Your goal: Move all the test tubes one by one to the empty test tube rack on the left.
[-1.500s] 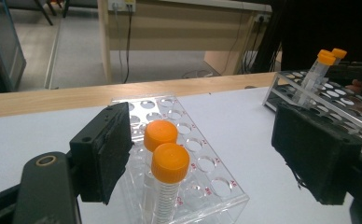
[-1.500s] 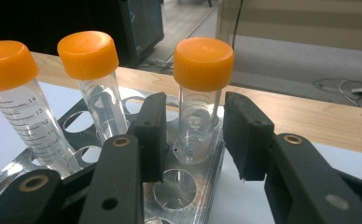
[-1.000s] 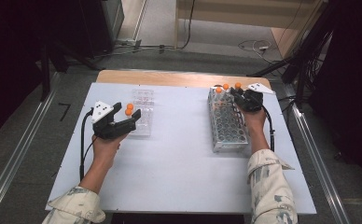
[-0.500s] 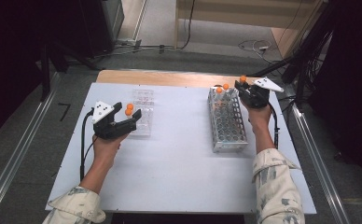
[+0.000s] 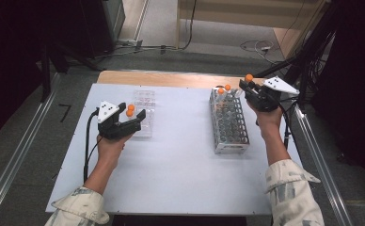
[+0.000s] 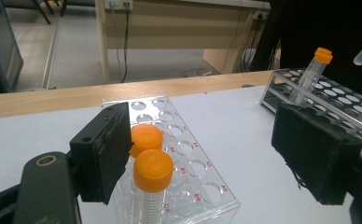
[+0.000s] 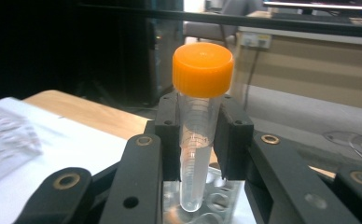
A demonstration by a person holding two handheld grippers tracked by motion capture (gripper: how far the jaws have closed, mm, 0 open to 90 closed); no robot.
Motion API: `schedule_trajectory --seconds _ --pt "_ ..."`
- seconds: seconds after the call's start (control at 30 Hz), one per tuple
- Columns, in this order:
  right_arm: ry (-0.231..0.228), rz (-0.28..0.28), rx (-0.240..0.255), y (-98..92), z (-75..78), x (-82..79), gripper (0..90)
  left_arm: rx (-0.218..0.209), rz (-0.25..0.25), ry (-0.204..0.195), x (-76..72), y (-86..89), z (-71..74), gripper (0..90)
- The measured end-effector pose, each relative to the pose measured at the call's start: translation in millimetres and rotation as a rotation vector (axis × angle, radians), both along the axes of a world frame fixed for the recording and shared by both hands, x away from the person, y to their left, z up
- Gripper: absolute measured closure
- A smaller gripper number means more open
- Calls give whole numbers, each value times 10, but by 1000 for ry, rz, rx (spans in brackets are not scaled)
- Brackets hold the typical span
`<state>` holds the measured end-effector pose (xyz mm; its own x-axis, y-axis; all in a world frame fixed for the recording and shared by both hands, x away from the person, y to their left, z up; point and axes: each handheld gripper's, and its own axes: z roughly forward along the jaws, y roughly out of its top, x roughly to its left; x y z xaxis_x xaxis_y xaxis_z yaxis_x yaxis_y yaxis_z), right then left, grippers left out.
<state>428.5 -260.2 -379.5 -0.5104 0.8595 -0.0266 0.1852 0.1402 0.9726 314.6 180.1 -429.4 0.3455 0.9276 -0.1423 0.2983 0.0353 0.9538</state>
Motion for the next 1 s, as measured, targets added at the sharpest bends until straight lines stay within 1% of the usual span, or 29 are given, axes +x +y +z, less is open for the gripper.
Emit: schedule_trajectory --seconds 0.1,0.17,0.33,0.4,0.53,0.63,0.67,0.77,0.93,1.0 --pt "5 47 -4 87 76 -140 712 6 -7 -5 -8 -28 21 206" --pt "8 83 -4 164 101 -230 712 2 -8 -10 -16 -43 37 206" --pt "23 173 -18 429 105 -415 712 -8 -15 -14 -23 -63 63 219" --pt "32 207 -19 546 84 -469 712 -2 -22 -15 -25 -84 64 221" --pt "66 268 -27 801 -12 -547 712 2 -39 -19 -38 -118 76 221" --pt "87 308 -15 983 -104 -613 712 1 -54 -23 -47 -140 80 230" --pt "89 323 -15 1046 -134 -633 712 7 -62 -24 -50 -149 81 230" --pt "110 360 -29 1223 -229 -690 712 12 -78 -28 -63 -188 83 230" --pt "152 400 -59 1463 -407 -756 711 29 -110 -25 -80 -279 70 230" --pt "158 406 -60 1535 -469 -773 712 34 -130 -26 -88 -319 66 233"
